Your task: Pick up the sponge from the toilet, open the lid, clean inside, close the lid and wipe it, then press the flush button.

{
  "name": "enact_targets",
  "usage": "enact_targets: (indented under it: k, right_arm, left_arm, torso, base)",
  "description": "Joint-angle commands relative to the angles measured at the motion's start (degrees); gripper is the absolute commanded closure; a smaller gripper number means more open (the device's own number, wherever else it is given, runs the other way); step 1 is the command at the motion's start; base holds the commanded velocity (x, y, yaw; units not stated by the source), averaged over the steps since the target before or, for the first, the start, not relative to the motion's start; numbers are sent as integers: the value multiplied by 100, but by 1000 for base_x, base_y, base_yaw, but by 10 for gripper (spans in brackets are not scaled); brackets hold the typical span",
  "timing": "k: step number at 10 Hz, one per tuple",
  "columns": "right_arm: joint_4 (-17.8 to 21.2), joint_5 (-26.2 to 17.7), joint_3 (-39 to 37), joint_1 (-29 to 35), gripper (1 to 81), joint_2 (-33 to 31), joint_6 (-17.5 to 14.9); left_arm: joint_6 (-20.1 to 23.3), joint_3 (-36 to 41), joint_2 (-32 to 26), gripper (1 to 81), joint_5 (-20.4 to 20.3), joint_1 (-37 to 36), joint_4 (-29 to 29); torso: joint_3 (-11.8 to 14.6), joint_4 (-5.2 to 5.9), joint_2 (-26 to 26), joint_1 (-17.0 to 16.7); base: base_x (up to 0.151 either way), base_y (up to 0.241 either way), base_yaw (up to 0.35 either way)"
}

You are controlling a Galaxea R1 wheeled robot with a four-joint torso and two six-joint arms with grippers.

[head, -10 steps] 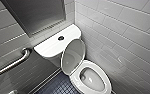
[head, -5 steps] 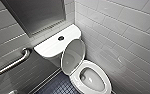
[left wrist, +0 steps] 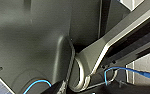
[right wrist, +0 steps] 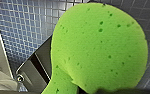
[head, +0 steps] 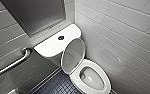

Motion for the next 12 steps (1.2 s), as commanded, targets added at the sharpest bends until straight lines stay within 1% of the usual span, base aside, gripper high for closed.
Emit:
enact_targets:
  k: [1,2,3,5,6,8,9,10,11,12]
  right_arm:
    - [-264,-353,-234,-289,811,104,-39]
    - [-316,-353,-279,-324,811,165,-39]
    - [-325,-362,-279,-350,811,183,-39]
    - [-361,-353,-323,-385,811,253,-39]
    - [-361,-362,-376,-420,811,288,-39]
    - [-510,-353,-411,-596,811,368,-39]
    - [-580,-336,-411,-701,811,412,-39]
    - [-615,-144,-429,-806,811,447,-39]
    - [-641,-11,-437,-886,811,482,-39]
    - [-659,7,-446,-939,811,534,-39]
  left_arm:
    - [-8,215,-111,10,460,138,65]
    - [-8,224,-128,10,460,129,65]
    - [-8,224,-146,10,451,112,65]
    - [-16,267,-199,10,477,-37,31]
    - [-34,372,-286,10,504,-186,-5]
    - [-69,786,-603,10,530,-590,-233]
    - [-78,989,-761,10,706,-836,-383]
    - [-78,1129,-866,10,933,-1117,-557]
    - [-78,1216,-945,10,1039,-1425,-716]
    - [-78,1252,-999,10,1161,-1793,-996]
  torso:
    - [0,0,544,-352]
    - [252,0,203,-131]
    - [315,0,345,-221]
    - [429,0,446,-286]
    - [273,0,454,-295]
    - [365,0,454,-304]
    - [360,0,454,-306]
    - [363,0,454,-306]
    - [363,0,454,-306]
    - [363,0,454,-306]
  base:
    - [0,0,0]
    - [0,0,0]
    - [0,0,0]
    - [0,0,0]
    - [0,0,0]
    - [0,0,0]
    - [0,0,0]
    - [0,0,0]
    - [0,0,0]
    - [0,0,0]
